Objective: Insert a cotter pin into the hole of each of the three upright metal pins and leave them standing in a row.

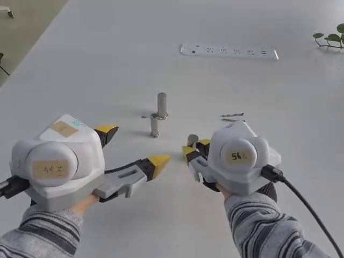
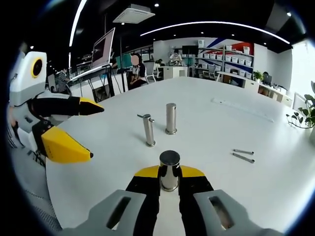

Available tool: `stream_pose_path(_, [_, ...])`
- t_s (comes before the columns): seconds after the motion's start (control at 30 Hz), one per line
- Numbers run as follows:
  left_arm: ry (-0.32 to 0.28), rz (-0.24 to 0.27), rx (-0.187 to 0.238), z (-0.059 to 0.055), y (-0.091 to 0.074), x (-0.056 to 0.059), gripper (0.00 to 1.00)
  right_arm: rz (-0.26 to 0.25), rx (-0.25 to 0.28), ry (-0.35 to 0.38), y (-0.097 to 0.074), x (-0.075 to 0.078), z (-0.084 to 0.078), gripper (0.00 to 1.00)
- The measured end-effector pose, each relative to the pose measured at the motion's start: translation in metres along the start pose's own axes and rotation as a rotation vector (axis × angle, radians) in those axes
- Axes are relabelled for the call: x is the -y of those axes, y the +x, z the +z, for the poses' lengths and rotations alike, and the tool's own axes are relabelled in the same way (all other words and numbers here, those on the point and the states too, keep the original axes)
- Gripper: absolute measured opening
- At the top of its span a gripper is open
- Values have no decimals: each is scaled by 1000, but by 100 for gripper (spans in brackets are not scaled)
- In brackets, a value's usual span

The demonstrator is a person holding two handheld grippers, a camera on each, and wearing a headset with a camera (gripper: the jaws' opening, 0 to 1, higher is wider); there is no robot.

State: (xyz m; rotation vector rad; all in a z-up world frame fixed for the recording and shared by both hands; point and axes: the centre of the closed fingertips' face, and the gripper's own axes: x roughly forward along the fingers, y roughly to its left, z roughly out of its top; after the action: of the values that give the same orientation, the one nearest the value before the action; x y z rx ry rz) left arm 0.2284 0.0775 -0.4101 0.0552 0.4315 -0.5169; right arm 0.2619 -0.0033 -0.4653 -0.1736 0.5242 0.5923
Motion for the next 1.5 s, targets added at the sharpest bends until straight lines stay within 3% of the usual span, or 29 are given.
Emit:
stream_pose_path(0.2, [3, -5, 0, 0, 0, 2, 65, -18, 8, -5, 0, 1, 0, 8])
stream_pose_path(0.57, [1, -10, -11, -3, 1, 3, 67, 14, 9, 2, 0, 1, 0, 10])
stream_pose_path(0.83, [2, -11, -12, -2, 1, 4, 71, 49, 16, 18, -11, -1, 0, 22])
stream_pose_path(1.03, [-10, -5, -21, -4, 1, 3, 77, 45, -11, -7, -23, 15, -2, 29])
stream_pose_path(1.5, [19, -11, -38, -5, 1, 5, 86, 92, -128, -131, -39, 74, 0, 27])
